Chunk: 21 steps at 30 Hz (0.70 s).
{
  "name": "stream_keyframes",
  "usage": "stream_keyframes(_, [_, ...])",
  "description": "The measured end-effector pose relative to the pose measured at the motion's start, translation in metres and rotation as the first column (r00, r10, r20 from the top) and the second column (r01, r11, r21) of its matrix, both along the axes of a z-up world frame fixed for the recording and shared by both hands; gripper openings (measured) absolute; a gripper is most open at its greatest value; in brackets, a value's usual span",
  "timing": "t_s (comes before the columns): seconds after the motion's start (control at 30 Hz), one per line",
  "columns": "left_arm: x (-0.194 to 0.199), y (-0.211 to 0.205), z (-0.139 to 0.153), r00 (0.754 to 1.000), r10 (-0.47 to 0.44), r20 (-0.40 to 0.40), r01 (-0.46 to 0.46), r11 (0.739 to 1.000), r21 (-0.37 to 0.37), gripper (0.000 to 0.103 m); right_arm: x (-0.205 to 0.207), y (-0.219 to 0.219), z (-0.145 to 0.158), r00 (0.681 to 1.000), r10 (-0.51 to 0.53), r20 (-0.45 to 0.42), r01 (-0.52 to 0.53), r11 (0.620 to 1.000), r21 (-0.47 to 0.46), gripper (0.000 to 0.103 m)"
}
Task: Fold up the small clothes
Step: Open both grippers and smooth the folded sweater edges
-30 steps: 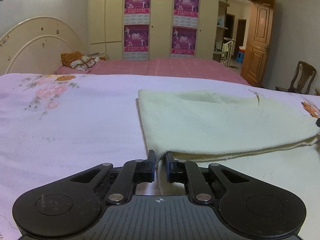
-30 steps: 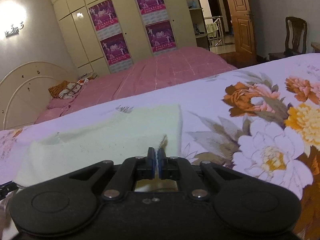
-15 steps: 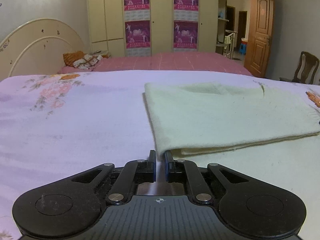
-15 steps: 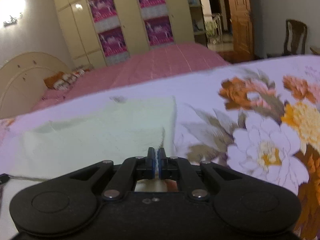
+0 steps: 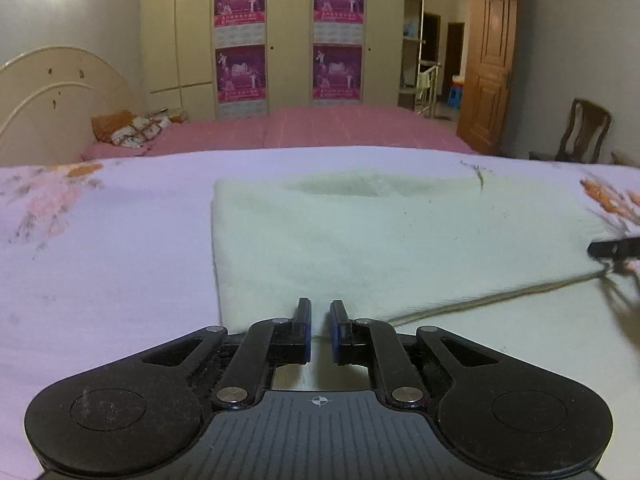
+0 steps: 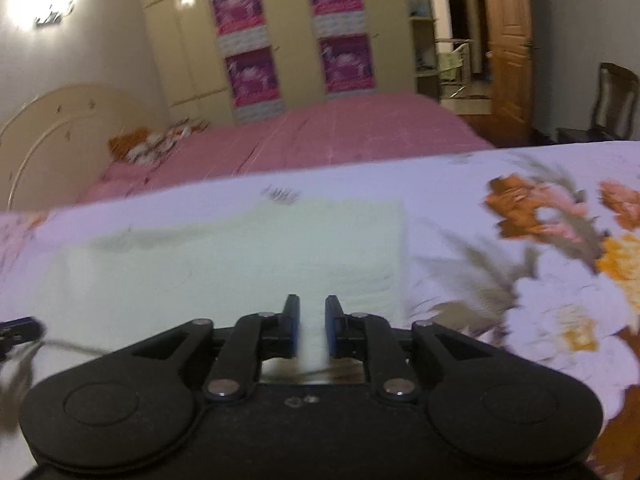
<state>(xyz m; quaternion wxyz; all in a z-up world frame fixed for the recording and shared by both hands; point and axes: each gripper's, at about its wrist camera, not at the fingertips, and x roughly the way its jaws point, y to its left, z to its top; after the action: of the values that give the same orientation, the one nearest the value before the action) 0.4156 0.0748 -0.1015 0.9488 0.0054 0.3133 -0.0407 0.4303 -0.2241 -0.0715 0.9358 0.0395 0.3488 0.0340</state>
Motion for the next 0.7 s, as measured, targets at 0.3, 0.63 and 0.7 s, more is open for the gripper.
stream_keyframes(0.3, [0.038, 0.019, 0.024, 0.994, 0.059, 0.093, -0.056, 0.998, -0.032, 0.055, 0.016, 0.013, 0.017, 0.996, 0.024, 0.089, -0.03, 0.997, 0.071, 0.019])
stream_keyframes(0.63, [0.118, 0.024, -0.005, 0.998, 0.057, -0.009, -0.058, 0.998, -0.037, 0.055, 0.07, 0.094, -0.008, 0.985, 0.161, 0.067, -0.162, 0.987, 0.01, 0.015])
stream_keyframes(0.7, [0.112, 0.034, -0.003, 0.997, 0.071, 0.004, -0.07, 0.994, -0.084, 0.055, 0.068, 0.089, -0.012, 0.984, 0.159, 0.077, -0.159, 0.987, 0.003, 0.015])
